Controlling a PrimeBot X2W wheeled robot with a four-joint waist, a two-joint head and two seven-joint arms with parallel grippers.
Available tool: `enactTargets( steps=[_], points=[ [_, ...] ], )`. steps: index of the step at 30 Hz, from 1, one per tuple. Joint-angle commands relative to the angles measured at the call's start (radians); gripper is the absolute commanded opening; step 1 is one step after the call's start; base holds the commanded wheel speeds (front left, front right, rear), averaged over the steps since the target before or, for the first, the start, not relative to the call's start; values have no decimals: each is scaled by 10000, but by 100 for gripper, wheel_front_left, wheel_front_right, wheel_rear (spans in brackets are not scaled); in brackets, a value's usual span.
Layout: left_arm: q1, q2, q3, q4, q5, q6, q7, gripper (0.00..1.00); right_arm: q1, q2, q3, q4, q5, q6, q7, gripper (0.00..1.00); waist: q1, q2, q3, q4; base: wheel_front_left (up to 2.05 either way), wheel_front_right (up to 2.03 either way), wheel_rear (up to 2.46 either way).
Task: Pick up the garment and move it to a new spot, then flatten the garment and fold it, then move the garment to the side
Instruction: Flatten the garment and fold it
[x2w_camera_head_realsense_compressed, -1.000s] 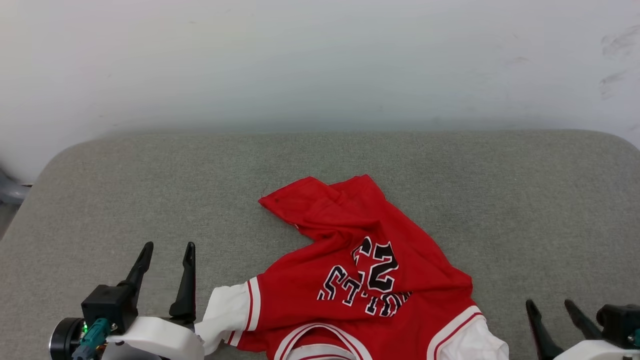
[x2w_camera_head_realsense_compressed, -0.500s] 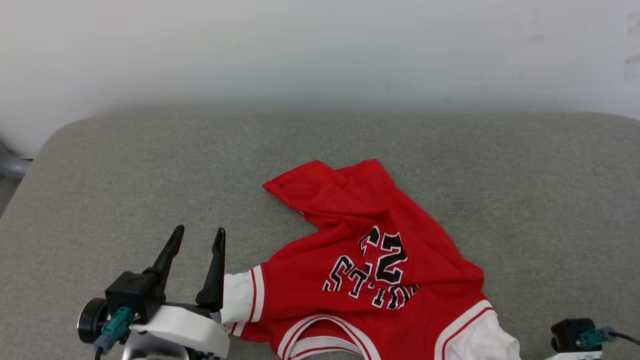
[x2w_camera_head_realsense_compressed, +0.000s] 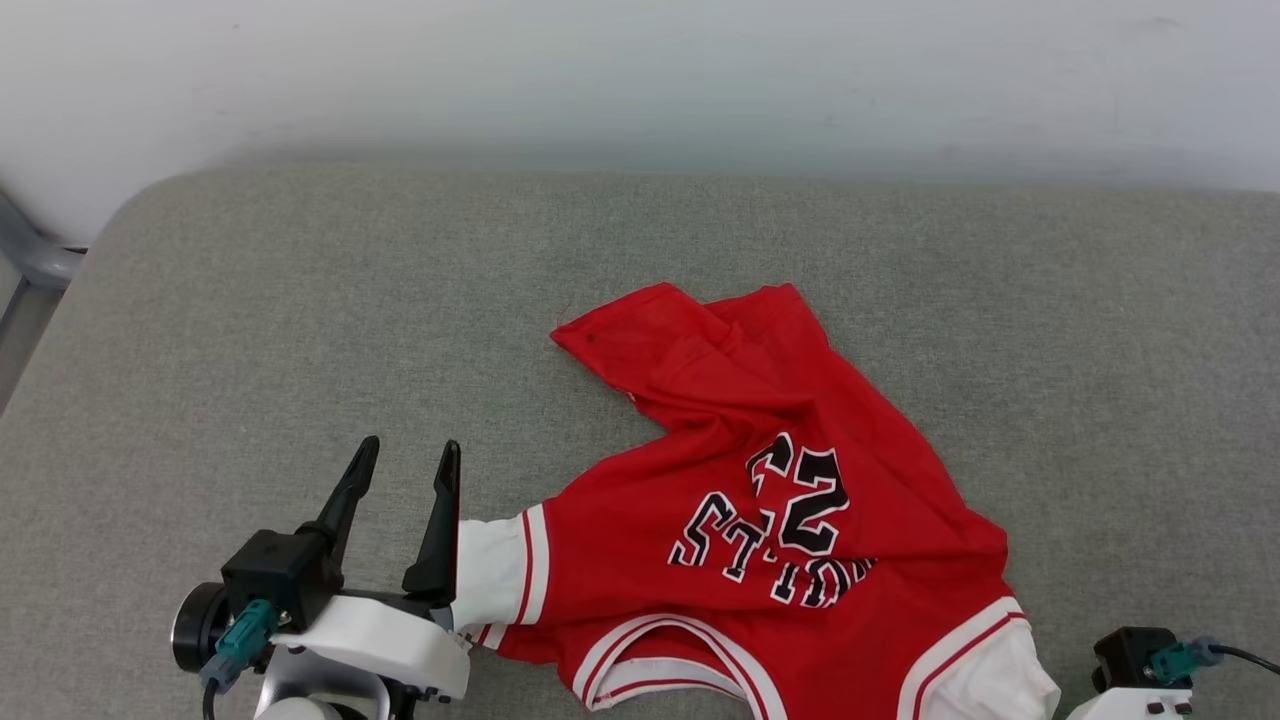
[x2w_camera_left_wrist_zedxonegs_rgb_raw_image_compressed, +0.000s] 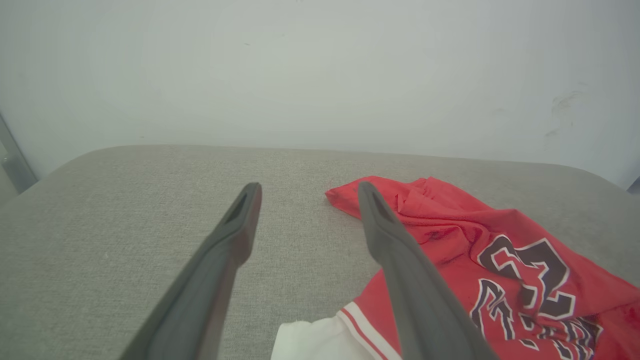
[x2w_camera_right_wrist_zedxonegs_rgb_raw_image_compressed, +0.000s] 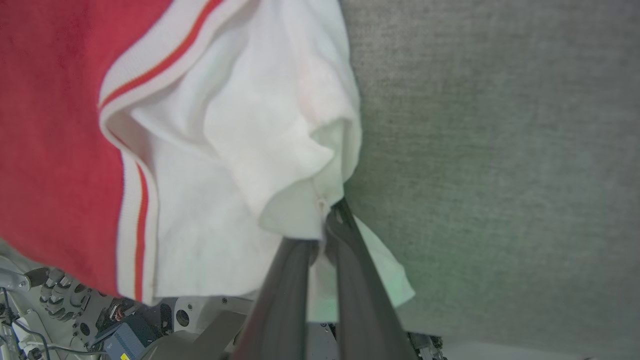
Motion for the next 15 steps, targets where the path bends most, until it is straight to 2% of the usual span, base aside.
enactTargets(
  steps=[1,8,15],
  points=[
    [-76,14,39,79,-27,-34,-75,100,13,261,226,271,128,31,-48,0,0,0,-89,-26,0,0,0],
    [246,329,107,335,-208,-29,365,100,-401,75,-394,-574,-180,14,-959,0,0,0,-734,-190,0,0,0],
    [507,1122,169,476,-1214,-326,2752,100,-475,-20,-917,-1165,-494,14,-1199,0,0,0,-1240,-407,0,0,0]
  ],
)
